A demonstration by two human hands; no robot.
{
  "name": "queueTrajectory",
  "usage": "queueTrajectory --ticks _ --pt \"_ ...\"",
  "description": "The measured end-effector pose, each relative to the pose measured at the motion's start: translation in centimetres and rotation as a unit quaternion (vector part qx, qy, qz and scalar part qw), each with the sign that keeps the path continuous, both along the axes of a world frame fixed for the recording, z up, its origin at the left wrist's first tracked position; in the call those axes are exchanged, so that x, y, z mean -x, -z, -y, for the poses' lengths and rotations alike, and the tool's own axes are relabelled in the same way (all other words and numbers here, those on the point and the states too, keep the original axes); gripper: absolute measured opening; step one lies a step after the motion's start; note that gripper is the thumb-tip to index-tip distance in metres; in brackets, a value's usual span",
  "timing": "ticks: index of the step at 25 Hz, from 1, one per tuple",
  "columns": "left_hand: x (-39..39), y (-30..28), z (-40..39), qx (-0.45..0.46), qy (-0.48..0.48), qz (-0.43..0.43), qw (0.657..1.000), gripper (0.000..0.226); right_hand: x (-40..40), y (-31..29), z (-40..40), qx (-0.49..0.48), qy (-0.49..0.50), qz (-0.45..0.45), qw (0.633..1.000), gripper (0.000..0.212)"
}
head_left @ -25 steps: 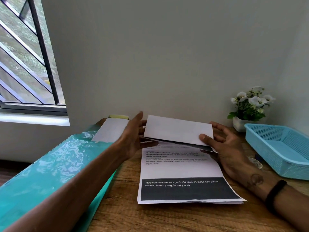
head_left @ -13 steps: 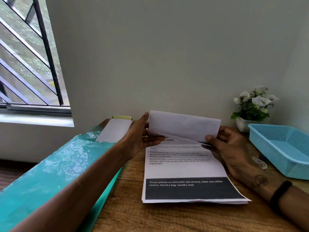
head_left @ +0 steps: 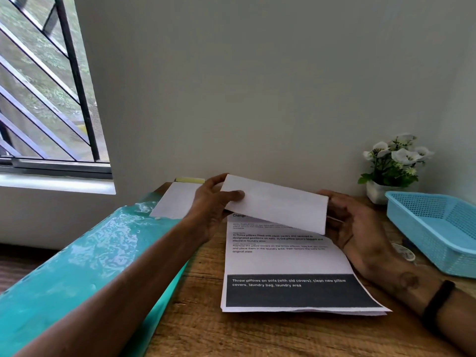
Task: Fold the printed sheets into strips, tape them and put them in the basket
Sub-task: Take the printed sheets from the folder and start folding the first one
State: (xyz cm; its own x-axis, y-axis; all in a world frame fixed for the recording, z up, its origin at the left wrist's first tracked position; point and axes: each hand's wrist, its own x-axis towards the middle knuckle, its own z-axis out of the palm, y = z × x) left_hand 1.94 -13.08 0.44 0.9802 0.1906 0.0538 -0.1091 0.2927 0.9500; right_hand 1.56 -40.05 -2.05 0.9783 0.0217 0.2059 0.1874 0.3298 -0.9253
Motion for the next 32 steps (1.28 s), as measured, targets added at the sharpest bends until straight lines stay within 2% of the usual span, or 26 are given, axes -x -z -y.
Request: queueTrajectory --ticks 2,3,4,5,6,7,8,9,12,15,18,22,25,27,28,30,32 --pt "0.0 0.2 0.5 -0.027 0.009 0.028 0.999 0.064 -0.2 0.3 0.1 0.043 -0.005 0.004 0.999 0.025" --pt "0.3 0.3 0.8 -0.080 -0.001 0.059 0.995 0.065 -0.4 0.7 0.2 0.084 0.011 0.026 0.996 0.027" --pt "0.5 0.4 0.9 -0.204 -0.046 0.114 0.971 0.069 -0.5 1.2 0.1 0.125 0.026 0.044 0.991 0.030" --pt "0.5 0.5 0.7 -0.377 -0.116 0.177 0.902 0.071 -0.6 1.5 0.1 0.155 0.035 0.061 0.985 0.030" --pt "0.3 0.7 0.4 -0.531 -0.171 0.248 0.792 0.069 -0.6 1.6 0.0 0.181 0.043 0.080 0.979 0.027" --pt "0.6 0.7 0.4 -0.626 -0.189 0.308 0.691 0.061 -0.5 1.6 0.0 0.203 0.046 0.109 0.972 0.022" --pt "0.9 0.5 0.8 -0.675 -0.170 0.342 0.631 0.052 -0.2 1.4 -0.1 0.228 0.048 0.137 0.963 0.017" --pt "1.3 0.5 1.4 -0.701 -0.129 0.356 0.605 0.045 0.2 1.2 -0.3 0.249 0.047 0.163 0.954 0.014" --pt "2.2 0.6 3.5 -0.706 -0.037 0.374 0.600 0.033 0.8 0.9 -1.0 0.276 0.062 0.207 0.936 0.012" --pt "2.1 0.0 3.3 -0.693 -0.062 0.364 0.619 0.032 0.8 0.5 -1.1 0.257 0.096 0.207 0.939 0.008" --pt "1.6 -0.6 1.5 -0.700 -0.115 0.326 0.625 0.038 0.8 -0.1 -1.1 0.197 0.144 0.166 0.955 0.011" --pt "0.5 -0.4 0.4 -0.672 -0.148 0.266 0.675 0.049 0.7 0.2 -0.9 0.173 0.164 0.090 0.967 0.016" --pt "-0.8 0.7 -2.0 -0.612 -0.233 0.234 0.719 0.052 0.9 0.4 -0.8 0.198 0.141 0.065 0.968 0.019" --pt "-1.7 1.4 -4.6 -0.604 -0.302 0.156 0.721 0.046 1.2 0.4 -0.6 0.245 0.123 0.064 0.959 0.023" --pt "-2.0 1.9 -5.9 -0.626 -0.322 0.083 0.705 0.044 1.2 0.5 -0.4 0.280 0.115 0.070 0.951 0.025" --pt "-2.7 3.3 -8.0 -0.660 -0.309 -0.055 0.682 0.064 1.2 0.7 -0.3 0.327 0.112 0.092 0.934 0.033" --pt "-3.1 4.5 -9.1 -0.648 -0.282 -0.106 0.700 0.092 1.3 0.8 -0.4 0.323 0.120 0.108 0.933 0.041"
